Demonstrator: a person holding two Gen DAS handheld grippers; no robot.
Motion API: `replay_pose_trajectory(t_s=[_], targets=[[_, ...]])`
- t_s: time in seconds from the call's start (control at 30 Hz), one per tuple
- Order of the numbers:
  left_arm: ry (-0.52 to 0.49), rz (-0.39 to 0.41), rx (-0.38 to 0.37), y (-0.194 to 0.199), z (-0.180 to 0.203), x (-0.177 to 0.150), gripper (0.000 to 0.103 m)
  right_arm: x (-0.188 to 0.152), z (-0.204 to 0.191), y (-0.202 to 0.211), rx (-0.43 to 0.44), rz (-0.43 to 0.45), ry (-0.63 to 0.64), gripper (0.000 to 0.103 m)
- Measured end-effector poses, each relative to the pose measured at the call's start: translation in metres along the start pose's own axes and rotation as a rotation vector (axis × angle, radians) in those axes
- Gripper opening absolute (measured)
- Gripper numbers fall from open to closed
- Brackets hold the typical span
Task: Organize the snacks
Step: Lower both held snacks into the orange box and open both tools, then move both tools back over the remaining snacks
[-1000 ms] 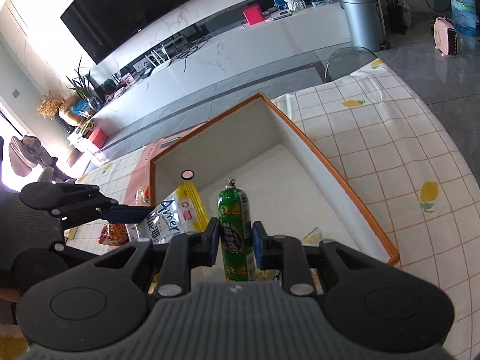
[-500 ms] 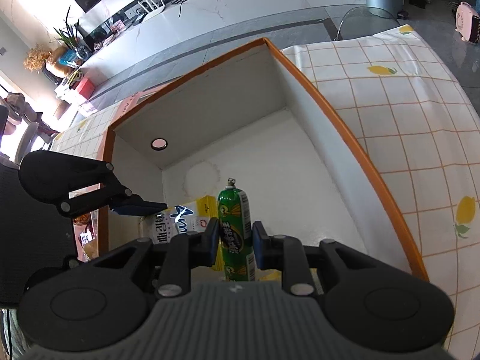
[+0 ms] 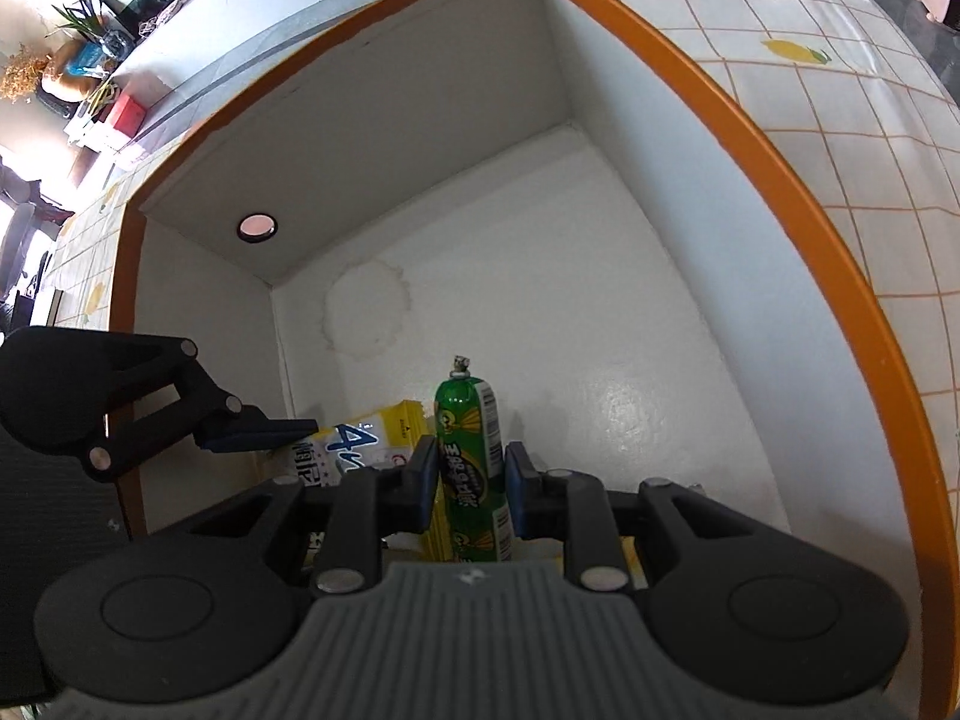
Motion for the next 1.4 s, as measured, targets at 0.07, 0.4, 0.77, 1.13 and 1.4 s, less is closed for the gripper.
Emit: replay_pose_trajectory(t_s=[0.07, 0.4, 0.77, 1.13, 1.4], targets=[[0.008, 0.008, -0.01, -0.002, -0.001, -0.001, 0.062, 0.0, 0.001, -0.002, -0.003, -0.005, -0.012, 0.021], [0.028, 0.097, -0.034, 0.01, -0.002, -0.008, 0.077, 0.001, -0.002, -0.001, 0.002, -0.016, -0.045, 0.026], [0.095, 0.244, -0.045, 0.065, 0.011, -0.027, 0.077, -0.009, -0.015, 0.031, -0.047, 0.036, -0.022, 0.031], [0.316, 0.468, 0.0, 0.155, 0.017, -0.09, 0.077, -0.048, -0.054, 0.103, -0.034, 0.24, 0.03, 0.032], [0.633, 0.588, 0.103, 0.204, 0.008, -0.171, 0.077, -0.097, -0.101, 0.143, 0.046, 0.438, 0.065, 0.032]])
Point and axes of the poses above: each gripper's, at about its wrist camera, not at the fingertips, and y roughly against the way its jaws point, z to its right, x to its top, the point moved 6 cm from there along -y, roughly the way its jaws point, and after that the axes turned 1 degree about -y, right-handed, at the moved point
